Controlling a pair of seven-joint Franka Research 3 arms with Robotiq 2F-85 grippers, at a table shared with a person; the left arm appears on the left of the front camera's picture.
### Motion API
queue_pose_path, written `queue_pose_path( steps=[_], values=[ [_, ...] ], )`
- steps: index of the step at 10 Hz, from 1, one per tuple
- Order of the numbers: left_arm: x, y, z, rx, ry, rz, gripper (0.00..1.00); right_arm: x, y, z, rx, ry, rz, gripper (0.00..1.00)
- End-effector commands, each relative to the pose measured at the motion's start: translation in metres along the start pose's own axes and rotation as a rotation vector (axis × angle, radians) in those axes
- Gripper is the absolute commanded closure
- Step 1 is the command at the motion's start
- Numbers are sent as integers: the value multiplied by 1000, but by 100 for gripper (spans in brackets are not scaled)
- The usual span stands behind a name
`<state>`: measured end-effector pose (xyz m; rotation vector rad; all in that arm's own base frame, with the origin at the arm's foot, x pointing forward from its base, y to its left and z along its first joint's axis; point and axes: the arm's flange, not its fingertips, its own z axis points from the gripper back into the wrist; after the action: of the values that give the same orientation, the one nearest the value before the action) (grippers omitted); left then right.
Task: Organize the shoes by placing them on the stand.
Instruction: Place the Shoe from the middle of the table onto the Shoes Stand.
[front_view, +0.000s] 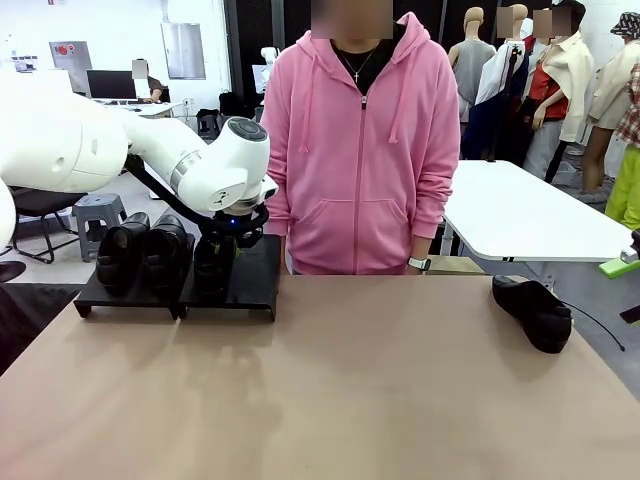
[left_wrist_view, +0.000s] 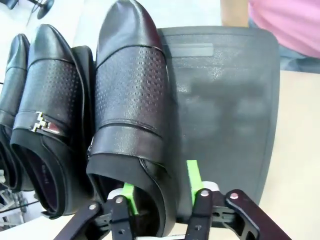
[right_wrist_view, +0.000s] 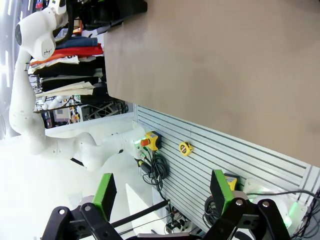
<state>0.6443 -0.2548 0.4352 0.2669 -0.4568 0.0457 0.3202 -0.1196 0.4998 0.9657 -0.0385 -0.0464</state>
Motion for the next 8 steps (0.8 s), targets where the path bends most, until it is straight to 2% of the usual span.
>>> queue_pose_path(
  steps=[1,2,3,5,6,7,8],
  values=[
    [-5,18,14,-10,-27,35,0,-1,2,3,-5,4,-6,0],
    [-16,29,40,-47,-29,22,0,-1,2,3,-5,4,-6,0],
    [-31,39,72,-98,40,-53,0,-1,2,3,-5,4,-6,0],
    [-79,62,137,-183,169,-79,0,-1,2,3,-5,4,-6,0],
    [-113,78,168,-289,248,-82,0,-1,2,3,-5,4,-6,0],
    [-146,97,192,-476,259,-108,0,-1,2,3,-5,4,-6,0],
    [-176,119,205,-657,312,-86,0,-1,2,3,-5,4,-6,0]
  ],
)
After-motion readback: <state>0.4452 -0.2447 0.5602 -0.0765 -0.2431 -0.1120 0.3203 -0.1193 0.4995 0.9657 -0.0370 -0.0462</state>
